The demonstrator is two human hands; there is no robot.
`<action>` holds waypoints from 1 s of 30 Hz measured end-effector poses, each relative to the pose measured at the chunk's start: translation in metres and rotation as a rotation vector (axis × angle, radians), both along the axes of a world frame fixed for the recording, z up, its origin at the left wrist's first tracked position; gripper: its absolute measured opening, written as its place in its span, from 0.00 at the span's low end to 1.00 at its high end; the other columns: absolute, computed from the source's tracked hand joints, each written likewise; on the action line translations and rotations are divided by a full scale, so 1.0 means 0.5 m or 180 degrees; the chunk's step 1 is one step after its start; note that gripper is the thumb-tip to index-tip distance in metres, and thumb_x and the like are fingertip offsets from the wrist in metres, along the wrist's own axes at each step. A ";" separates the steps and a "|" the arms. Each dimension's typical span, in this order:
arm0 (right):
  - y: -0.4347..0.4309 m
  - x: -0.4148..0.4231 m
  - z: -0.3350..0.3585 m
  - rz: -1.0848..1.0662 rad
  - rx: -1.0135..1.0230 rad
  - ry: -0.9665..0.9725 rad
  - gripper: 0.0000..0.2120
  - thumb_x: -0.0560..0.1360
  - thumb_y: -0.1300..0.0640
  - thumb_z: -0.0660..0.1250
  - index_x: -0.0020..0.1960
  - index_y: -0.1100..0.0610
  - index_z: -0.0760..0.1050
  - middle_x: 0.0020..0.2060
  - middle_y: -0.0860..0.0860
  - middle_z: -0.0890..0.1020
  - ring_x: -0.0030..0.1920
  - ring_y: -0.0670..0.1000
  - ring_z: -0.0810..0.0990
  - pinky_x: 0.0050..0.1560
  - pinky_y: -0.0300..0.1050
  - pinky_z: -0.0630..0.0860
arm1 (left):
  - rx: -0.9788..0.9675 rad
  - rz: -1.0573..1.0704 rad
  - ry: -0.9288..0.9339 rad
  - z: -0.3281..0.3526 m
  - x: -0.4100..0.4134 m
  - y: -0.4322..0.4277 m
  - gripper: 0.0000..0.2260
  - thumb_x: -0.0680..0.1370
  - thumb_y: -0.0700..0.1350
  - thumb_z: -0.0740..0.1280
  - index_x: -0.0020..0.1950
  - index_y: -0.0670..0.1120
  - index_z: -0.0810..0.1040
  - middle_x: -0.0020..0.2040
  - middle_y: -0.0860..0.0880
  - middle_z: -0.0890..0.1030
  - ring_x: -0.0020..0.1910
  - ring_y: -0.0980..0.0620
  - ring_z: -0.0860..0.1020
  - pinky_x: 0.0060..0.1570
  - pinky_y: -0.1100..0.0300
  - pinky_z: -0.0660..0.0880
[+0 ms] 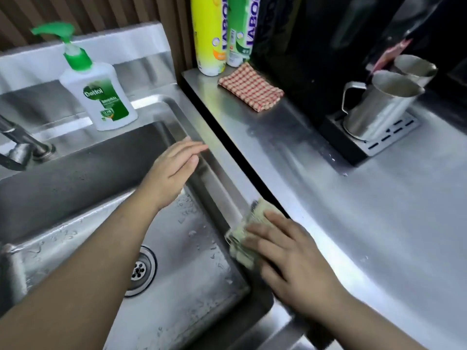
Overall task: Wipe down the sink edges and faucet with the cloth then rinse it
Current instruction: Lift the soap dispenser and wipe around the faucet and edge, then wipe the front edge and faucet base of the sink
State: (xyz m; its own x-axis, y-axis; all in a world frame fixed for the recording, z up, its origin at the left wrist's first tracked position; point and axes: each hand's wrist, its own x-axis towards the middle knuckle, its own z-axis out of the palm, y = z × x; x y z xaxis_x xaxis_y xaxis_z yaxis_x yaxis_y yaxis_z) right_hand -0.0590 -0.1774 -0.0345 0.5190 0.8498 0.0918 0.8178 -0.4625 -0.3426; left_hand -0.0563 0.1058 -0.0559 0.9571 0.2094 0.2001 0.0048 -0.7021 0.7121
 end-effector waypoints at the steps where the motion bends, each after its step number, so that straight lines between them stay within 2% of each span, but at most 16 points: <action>1: -0.037 -0.023 0.004 -0.0008 -0.0031 -0.0016 0.17 0.71 0.51 0.60 0.58 0.46 0.76 0.62 0.42 0.77 0.66 0.54 0.71 0.60 0.52 0.72 | 0.0275 -0.0192 0.0039 -0.004 0.002 -0.016 0.19 0.80 0.54 0.51 0.67 0.52 0.71 0.66 0.63 0.68 0.71 0.62 0.58 0.67 0.66 0.53; 3: -0.050 -0.030 0.002 -0.0057 -0.0085 0.0054 0.17 0.71 0.52 0.60 0.58 0.46 0.76 0.63 0.42 0.77 0.66 0.55 0.71 0.59 0.53 0.73 | 0.0806 -0.0530 0.0075 -0.010 0.005 -0.044 0.22 0.79 0.56 0.48 0.70 0.54 0.68 0.68 0.63 0.65 0.72 0.61 0.55 0.67 0.60 0.51; 7: 0.059 0.031 -0.014 -0.0246 -0.0083 0.0102 0.20 0.69 0.51 0.56 0.55 0.49 0.79 0.59 0.46 0.80 0.63 0.59 0.75 0.57 0.56 0.74 | 0.1275 -0.1013 0.0017 -0.021 0.006 -0.077 0.21 0.80 0.54 0.49 0.71 0.53 0.66 0.70 0.59 0.63 0.73 0.58 0.55 0.67 0.68 0.46; 11: 0.046 0.007 -0.013 -0.0547 -0.0082 -0.0140 0.18 0.70 0.49 0.56 0.55 0.49 0.79 0.59 0.46 0.80 0.62 0.59 0.75 0.58 0.55 0.74 | 0.1364 -0.1105 0.0214 -0.030 0.005 -0.071 0.21 0.80 0.56 0.47 0.73 0.57 0.61 0.72 0.61 0.60 0.74 0.59 0.51 0.68 0.59 0.50; 14: -0.068 -0.087 -0.007 -0.0642 -0.0038 -0.0145 0.15 0.77 0.46 0.57 0.58 0.48 0.78 0.61 0.44 0.78 0.65 0.56 0.73 0.60 0.52 0.71 | 0.1374 -0.1119 0.0295 -0.035 0.007 -0.071 0.22 0.79 0.56 0.46 0.73 0.59 0.59 0.73 0.62 0.57 0.74 0.62 0.47 0.68 0.62 0.46; 17: -0.139 -0.138 -0.008 -0.0719 0.0010 -0.0144 0.14 0.78 0.47 0.57 0.57 0.47 0.78 0.62 0.42 0.77 0.66 0.54 0.71 0.60 0.54 0.71 | 0.1281 -0.1089 0.0310 -0.040 0.006 -0.073 0.22 0.79 0.57 0.46 0.73 0.59 0.58 0.72 0.64 0.55 0.73 0.65 0.45 0.67 0.63 0.42; 22: -0.063 -0.075 -0.023 -0.0749 0.0250 -0.0277 0.13 0.74 0.49 0.59 0.51 0.49 0.81 0.56 0.42 0.81 0.61 0.56 0.76 0.56 0.50 0.72 | 0.1295 -0.1091 0.0357 -0.033 0.009 -0.071 0.22 0.79 0.57 0.47 0.73 0.57 0.61 0.74 0.61 0.58 0.74 0.61 0.48 0.67 0.58 0.47; 25: -0.016 -0.040 -0.025 -0.0833 0.0217 -0.0307 0.15 0.72 0.49 0.58 0.48 0.49 0.82 0.53 0.43 0.83 0.58 0.56 0.79 0.54 0.52 0.75 | 0.1241 -0.0966 0.0354 -0.011 0.002 -0.091 0.22 0.79 0.56 0.48 0.72 0.58 0.61 0.74 0.59 0.60 0.75 0.58 0.50 0.67 0.55 0.47; 28: -0.055 -0.069 -0.021 -0.0816 0.0180 -0.0256 0.15 0.73 0.49 0.59 0.51 0.49 0.82 0.55 0.44 0.82 0.60 0.57 0.78 0.55 0.52 0.74 | 0.1158 -0.1139 0.0303 0.015 -0.022 -0.152 0.23 0.79 0.58 0.45 0.73 0.58 0.60 0.74 0.60 0.59 0.75 0.57 0.50 0.70 0.48 0.49; 30: -0.124 -0.121 -0.016 -0.0804 0.0193 -0.0182 0.13 0.75 0.49 0.60 0.54 0.48 0.80 0.58 0.42 0.80 0.63 0.55 0.74 0.59 0.49 0.69 | 0.1229 -0.1451 0.0318 0.016 -0.046 -0.200 0.23 0.79 0.59 0.44 0.73 0.57 0.59 0.74 0.59 0.59 0.75 0.56 0.50 0.70 0.48 0.49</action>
